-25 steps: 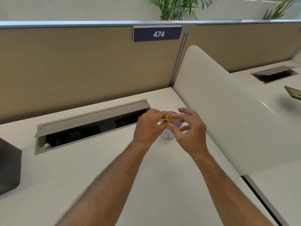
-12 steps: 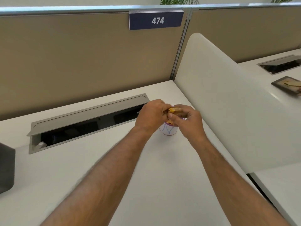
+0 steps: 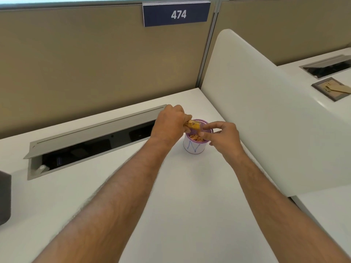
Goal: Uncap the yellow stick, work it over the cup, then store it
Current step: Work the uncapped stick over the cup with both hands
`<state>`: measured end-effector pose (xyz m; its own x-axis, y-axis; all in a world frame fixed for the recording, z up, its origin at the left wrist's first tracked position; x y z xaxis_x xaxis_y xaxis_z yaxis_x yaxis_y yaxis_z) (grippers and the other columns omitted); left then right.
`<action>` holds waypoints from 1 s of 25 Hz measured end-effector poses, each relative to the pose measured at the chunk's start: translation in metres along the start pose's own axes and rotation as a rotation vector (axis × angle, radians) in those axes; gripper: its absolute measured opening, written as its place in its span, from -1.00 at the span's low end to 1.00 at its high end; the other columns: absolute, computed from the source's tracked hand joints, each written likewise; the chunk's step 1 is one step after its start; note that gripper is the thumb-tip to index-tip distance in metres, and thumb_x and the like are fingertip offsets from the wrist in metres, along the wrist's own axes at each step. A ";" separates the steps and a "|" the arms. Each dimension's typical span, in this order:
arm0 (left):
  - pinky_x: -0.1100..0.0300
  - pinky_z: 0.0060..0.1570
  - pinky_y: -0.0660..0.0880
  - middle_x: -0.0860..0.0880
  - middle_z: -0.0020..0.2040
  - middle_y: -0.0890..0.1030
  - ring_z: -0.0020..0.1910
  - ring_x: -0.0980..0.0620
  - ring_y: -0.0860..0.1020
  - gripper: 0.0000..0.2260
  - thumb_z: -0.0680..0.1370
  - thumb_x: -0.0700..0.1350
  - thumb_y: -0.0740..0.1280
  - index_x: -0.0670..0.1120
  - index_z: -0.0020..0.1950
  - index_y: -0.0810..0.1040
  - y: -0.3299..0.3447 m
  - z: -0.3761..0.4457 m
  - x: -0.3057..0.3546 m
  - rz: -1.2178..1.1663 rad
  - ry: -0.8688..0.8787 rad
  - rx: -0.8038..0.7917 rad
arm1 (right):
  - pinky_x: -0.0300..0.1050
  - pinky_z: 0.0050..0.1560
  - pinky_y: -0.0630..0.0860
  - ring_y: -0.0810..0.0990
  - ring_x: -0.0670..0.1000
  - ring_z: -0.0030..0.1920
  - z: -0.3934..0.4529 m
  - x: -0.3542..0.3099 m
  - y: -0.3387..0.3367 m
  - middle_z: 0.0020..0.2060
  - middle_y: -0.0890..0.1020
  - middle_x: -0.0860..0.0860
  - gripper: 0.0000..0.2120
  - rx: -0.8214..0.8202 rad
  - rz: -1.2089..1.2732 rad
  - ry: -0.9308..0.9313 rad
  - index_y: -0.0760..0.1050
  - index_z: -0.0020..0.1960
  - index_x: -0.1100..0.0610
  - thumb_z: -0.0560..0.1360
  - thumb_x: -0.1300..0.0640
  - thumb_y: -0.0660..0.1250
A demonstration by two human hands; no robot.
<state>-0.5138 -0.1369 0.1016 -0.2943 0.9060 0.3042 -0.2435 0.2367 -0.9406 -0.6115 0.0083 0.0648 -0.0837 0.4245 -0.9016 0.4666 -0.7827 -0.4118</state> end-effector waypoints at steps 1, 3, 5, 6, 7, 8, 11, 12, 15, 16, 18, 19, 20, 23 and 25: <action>-0.07 0.01 0.54 -0.17 0.08 0.59 0.07 -0.18 0.51 -0.69 0.50 -0.10 0.47 -0.12 0.23 0.62 0.001 0.001 0.001 -0.031 0.003 -0.013 | -0.09 -0.17 0.61 0.66 0.07 -0.08 0.002 0.000 0.001 -0.01 0.71 0.06 -0.77 0.010 -0.065 -0.017 0.70 -0.12 0.00 0.27 0.19 0.62; -0.07 0.03 0.55 -0.20 0.09 0.58 0.06 -0.19 0.54 -0.65 0.48 -0.14 0.49 -0.16 0.24 0.60 0.002 0.002 0.002 -0.079 -0.002 -0.045 | -0.07 -0.05 0.60 0.62 0.04 -0.09 0.004 0.000 0.002 0.03 0.70 0.04 -0.77 0.030 -0.190 -0.067 0.70 -0.03 0.04 0.33 0.16 0.58; -0.10 0.05 0.55 -0.20 0.09 0.62 0.08 -0.21 0.56 -0.55 0.44 -0.18 0.53 -0.14 0.31 0.55 0.004 0.004 0.004 -0.105 -0.012 -0.058 | -0.03 0.02 0.62 0.59 -0.02 -0.13 0.002 -0.004 0.001 0.07 0.70 0.01 -0.77 0.078 -0.268 -0.164 0.69 0.04 0.04 0.39 0.17 0.52; -0.11 0.05 0.55 -0.20 0.09 0.63 0.08 -0.21 0.55 -0.46 0.42 -0.20 0.55 -0.12 0.36 0.49 0.005 0.005 0.005 -0.135 -0.020 -0.053 | -0.05 -0.01 0.62 0.56 -0.08 -0.18 0.000 -0.007 0.000 0.05 0.70 0.00 -0.76 0.101 -0.273 -0.235 0.69 0.06 0.02 0.40 0.19 0.50; -0.10 0.05 0.55 -0.19 0.08 0.64 0.08 -0.20 0.55 -0.38 0.40 -0.22 0.56 -0.08 0.42 0.43 0.006 0.005 0.005 -0.176 -0.030 -0.044 | -0.13 -0.08 0.60 0.53 -0.14 -0.24 -0.003 -0.009 0.001 0.02 0.70 -0.01 -0.74 0.108 -0.269 -0.314 0.69 0.06 0.00 0.39 0.21 0.49; -0.10 0.06 0.55 -0.18 0.08 0.65 0.08 -0.19 0.54 -0.31 0.40 -0.23 0.56 -0.03 0.46 0.36 0.006 0.006 0.006 -0.219 -0.044 -0.033 | -0.22 -0.14 0.55 0.50 -0.18 -0.28 -0.007 -0.012 0.002 -0.01 0.70 -0.02 -0.72 0.098 -0.266 -0.382 0.69 0.07 -0.01 0.38 0.21 0.47; -0.07 0.10 0.57 -0.14 0.08 0.65 0.05 -0.14 0.55 -0.25 0.43 -0.24 0.53 0.07 0.52 0.25 0.009 0.010 0.008 -0.330 -0.093 -0.005 | -0.16 -0.12 0.59 0.52 -0.15 -0.24 -0.013 -0.014 0.005 -0.01 0.71 0.01 -0.67 0.057 -0.283 -0.443 0.67 0.13 0.01 0.38 0.22 0.46; -0.06 0.10 0.58 -0.12 0.07 0.66 0.04 -0.12 0.56 -0.25 0.44 -0.25 0.52 0.08 0.52 0.24 0.010 0.011 0.010 -0.358 -0.099 0.004 | -0.08 -0.08 0.63 0.56 -0.08 -0.19 -0.014 -0.014 0.004 0.02 0.71 0.03 -0.64 0.068 -0.299 -0.454 0.65 0.17 0.03 0.39 0.25 0.46; -0.05 0.08 0.61 -0.10 0.07 0.67 0.03 -0.09 0.57 -0.23 0.46 -0.27 0.50 0.09 0.53 0.20 0.013 0.011 0.013 -0.351 -0.097 -0.009 | 0.06 0.01 0.64 0.63 0.11 -0.03 -0.017 -0.011 0.000 0.13 0.67 0.08 -0.51 0.129 -0.354 -0.503 0.56 0.29 0.08 0.38 0.33 0.40; -0.05 0.07 0.61 -0.10 0.07 0.67 0.03 -0.09 0.57 -0.23 0.46 -0.28 0.49 0.09 0.54 0.19 0.014 0.011 0.013 -0.349 -0.098 -0.010 | 0.09 0.02 0.64 0.62 0.14 0.01 -0.019 -0.010 0.001 0.15 0.65 0.08 -0.48 0.127 -0.372 -0.509 0.54 0.32 0.08 0.38 0.34 0.38; -0.05 0.07 0.62 -0.10 0.07 0.68 0.02 -0.08 0.58 -0.25 0.46 -0.29 0.49 0.08 0.53 0.21 0.016 0.010 0.014 -0.362 -0.099 0.001 | 0.14 0.01 0.63 0.60 0.15 0.04 -0.021 -0.007 0.005 0.13 0.64 0.07 -0.49 0.081 -0.399 -0.508 0.54 0.31 0.06 0.39 0.33 0.38; -0.05 0.07 0.62 -0.10 0.07 0.68 0.02 -0.08 0.59 -0.26 0.47 -0.29 0.49 0.08 0.53 0.22 0.016 0.010 0.014 -0.375 -0.099 0.009 | 0.14 -0.01 0.63 0.60 0.14 0.02 -0.021 -0.005 0.007 0.10 0.64 0.07 -0.51 0.063 -0.398 -0.505 0.56 0.29 0.05 0.39 0.32 0.39; -0.05 0.08 0.63 -0.11 0.07 0.68 0.01 -0.08 0.60 -0.27 0.46 -0.28 0.49 0.07 0.52 0.25 0.016 0.008 0.014 -0.397 -0.102 0.023 | 0.13 -0.02 0.63 0.60 0.12 0.01 -0.022 -0.004 0.007 0.08 0.65 0.07 -0.52 0.061 -0.382 -0.501 0.57 0.28 0.05 0.39 0.32 0.39; 0.02 0.04 0.64 -0.10 0.02 0.69 -0.09 -0.02 0.61 -0.34 0.42 -0.26 0.54 0.02 0.46 0.38 0.009 0.000 0.013 -0.531 -0.122 0.117 | 0.01 -0.04 0.64 0.58 0.00 -0.08 -0.024 -0.006 0.006 0.03 0.68 0.05 -0.56 0.089 -0.301 -0.483 0.60 0.25 0.06 0.39 0.30 0.46; 0.07 0.01 0.65 -0.07 -0.04 0.70 -0.16 0.02 0.61 -0.45 0.39 -0.27 0.57 -0.04 0.34 0.53 0.001 -0.011 0.012 -0.640 -0.153 0.194 | -0.23 -0.08 0.59 0.55 -0.13 -0.15 -0.028 -0.009 0.006 0.02 0.69 -0.03 -0.60 0.083 -0.240 -0.453 0.61 0.22 0.03 0.40 0.22 0.52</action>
<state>-0.5072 -0.1225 0.1029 -0.1611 0.5456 0.8224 -0.5700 0.6288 -0.5289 -0.5830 0.0125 0.0743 -0.5611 0.3712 -0.7398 0.3177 -0.7287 -0.6066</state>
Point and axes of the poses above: each hand's wrist, its own z-axis towards the middle knuckle, its own y-axis out of the palm, x = y × z, the point moved 4 cm from there along z, towards the middle knuckle
